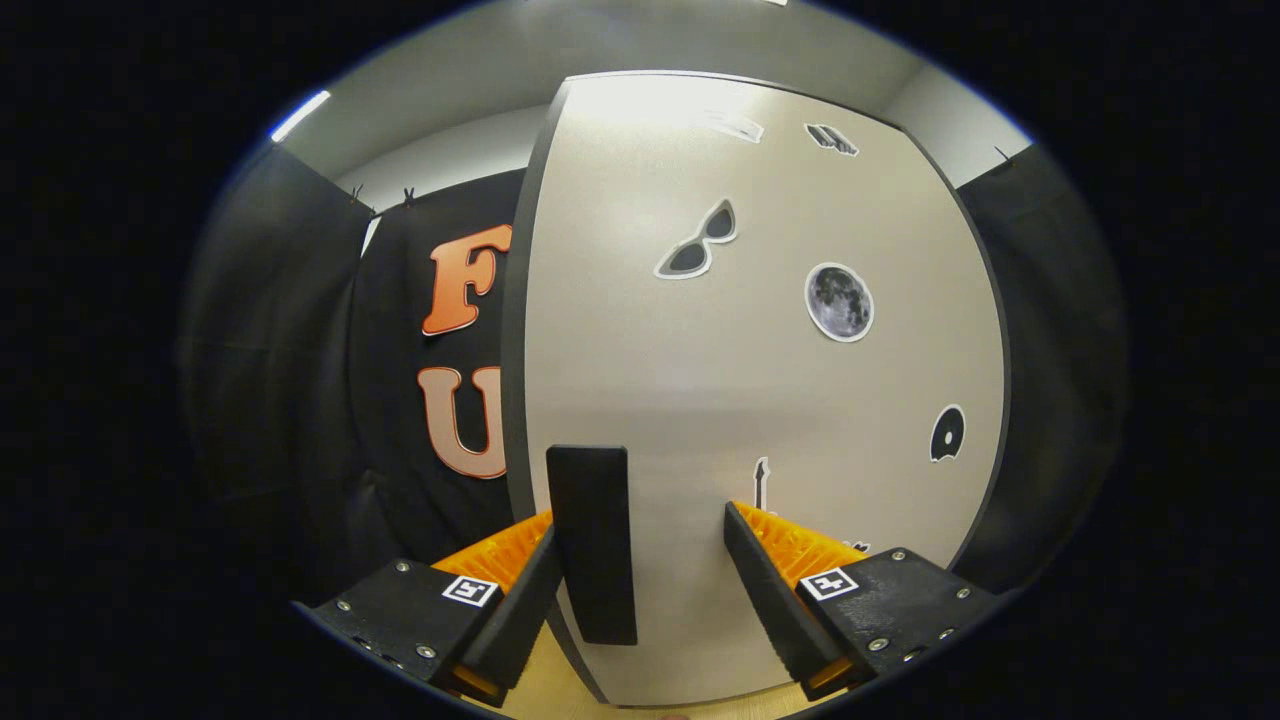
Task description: Open the shoe cabinet door, grab the shoes and put them into the shoe cabinet, then close the shoe cabinet door.
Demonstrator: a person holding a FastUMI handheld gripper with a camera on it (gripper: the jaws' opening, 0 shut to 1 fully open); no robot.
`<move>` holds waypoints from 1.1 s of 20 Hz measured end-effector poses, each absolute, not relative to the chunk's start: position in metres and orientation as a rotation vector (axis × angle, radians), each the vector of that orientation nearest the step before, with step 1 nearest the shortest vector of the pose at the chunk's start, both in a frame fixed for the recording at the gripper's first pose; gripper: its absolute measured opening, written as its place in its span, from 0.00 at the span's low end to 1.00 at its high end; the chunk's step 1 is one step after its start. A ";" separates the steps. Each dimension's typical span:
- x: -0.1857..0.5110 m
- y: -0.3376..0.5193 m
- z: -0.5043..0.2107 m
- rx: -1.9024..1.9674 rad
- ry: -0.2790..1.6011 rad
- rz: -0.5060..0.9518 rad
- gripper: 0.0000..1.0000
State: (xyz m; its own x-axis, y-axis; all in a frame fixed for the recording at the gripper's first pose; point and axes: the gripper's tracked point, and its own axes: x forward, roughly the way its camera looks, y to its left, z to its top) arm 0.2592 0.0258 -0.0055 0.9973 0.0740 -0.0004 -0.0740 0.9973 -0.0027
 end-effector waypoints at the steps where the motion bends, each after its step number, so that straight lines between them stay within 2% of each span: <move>1: 0.258 0.027 -0.006 0.005 0.005 0.078 0.94; 10: 0.209 0.017 0.017 0.025 -0.020 0.090 0.94; 22: 0.042 -0.076 0.044 0.058 -0.011 0.011 0.94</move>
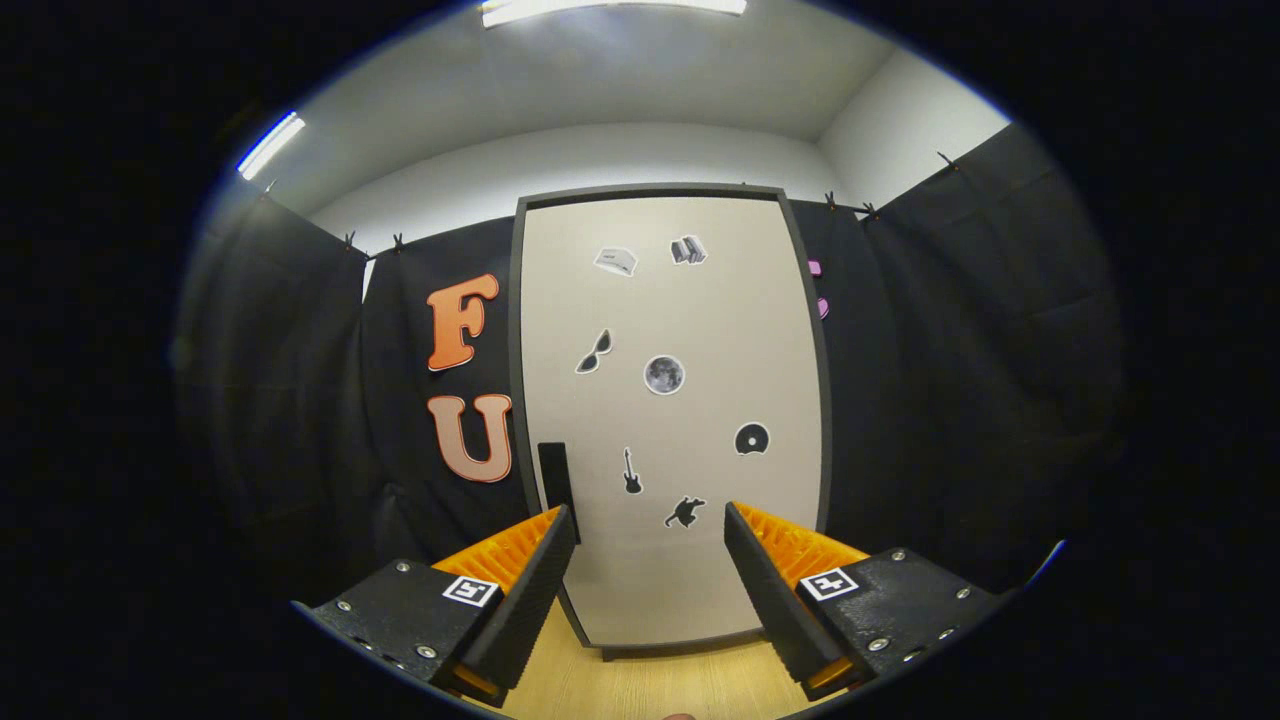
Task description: Open the shoe cabinet door, grab the shoes and put them into the shoe cabinet, then close the shoe cabinet door.
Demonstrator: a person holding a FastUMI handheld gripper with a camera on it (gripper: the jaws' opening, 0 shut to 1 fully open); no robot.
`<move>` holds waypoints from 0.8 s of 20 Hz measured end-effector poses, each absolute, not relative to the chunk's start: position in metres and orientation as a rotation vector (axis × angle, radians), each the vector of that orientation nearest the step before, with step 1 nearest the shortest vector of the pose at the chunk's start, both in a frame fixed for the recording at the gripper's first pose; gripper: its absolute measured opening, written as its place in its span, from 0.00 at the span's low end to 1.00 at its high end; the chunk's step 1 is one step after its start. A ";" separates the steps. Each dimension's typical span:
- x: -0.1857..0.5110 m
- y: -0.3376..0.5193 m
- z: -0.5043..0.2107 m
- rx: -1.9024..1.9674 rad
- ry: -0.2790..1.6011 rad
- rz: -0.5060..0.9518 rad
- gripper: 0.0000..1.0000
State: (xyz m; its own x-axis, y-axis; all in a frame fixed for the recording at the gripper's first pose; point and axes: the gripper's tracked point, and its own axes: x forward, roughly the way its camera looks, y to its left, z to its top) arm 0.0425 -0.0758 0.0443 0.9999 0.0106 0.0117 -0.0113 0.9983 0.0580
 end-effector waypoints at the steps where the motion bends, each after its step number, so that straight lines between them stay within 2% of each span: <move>1: 0.030 -0.080 0.044 0.065 -0.006 0.013 0.94; 6: -0.014 -0.088 0.044 0.078 0.003 0.019 0.94; 16: -0.041 -0.091 0.044 0.041 -0.011 0.026 0.94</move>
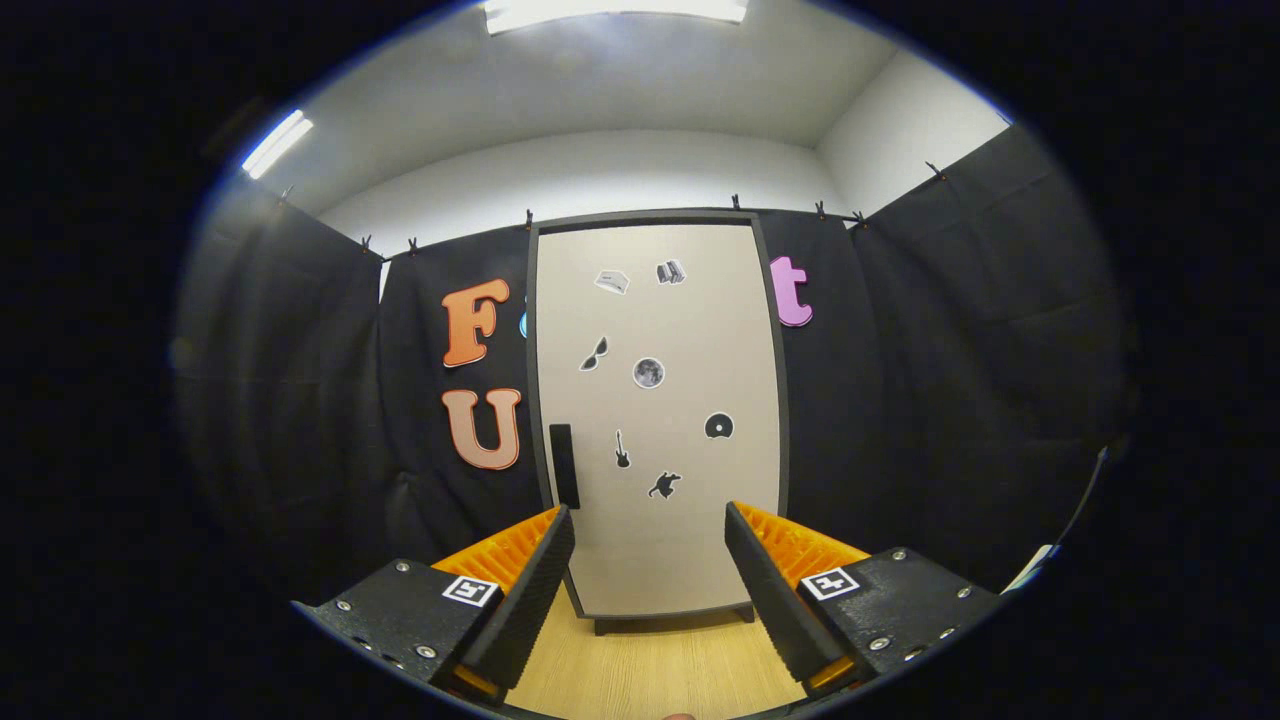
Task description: Open the shoe cabinet door, grab the shoes and put them into the shoe cabinet, then close the shoe cabinet door.
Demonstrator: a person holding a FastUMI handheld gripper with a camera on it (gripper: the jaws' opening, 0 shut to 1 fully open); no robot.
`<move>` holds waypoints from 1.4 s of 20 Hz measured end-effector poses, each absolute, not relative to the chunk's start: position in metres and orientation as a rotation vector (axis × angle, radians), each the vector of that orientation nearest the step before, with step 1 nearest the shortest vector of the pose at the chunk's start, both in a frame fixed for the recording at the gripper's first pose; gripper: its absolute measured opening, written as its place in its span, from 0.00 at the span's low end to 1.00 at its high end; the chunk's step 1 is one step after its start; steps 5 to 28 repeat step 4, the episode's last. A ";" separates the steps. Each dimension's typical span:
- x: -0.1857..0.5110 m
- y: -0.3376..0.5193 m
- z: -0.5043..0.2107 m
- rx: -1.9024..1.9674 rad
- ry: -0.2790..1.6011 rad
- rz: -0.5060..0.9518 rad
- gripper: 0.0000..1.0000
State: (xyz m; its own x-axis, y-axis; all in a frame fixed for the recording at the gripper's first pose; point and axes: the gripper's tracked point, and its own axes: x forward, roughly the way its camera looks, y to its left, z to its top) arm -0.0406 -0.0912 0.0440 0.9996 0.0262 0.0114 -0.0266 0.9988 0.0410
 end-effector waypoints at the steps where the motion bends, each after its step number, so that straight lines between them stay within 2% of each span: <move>1: -0.040 -0.092 0.044 0.043 -0.012 0.027 0.94; 28: -0.040 -0.090 0.041 0.036 -0.008 0.025 0.94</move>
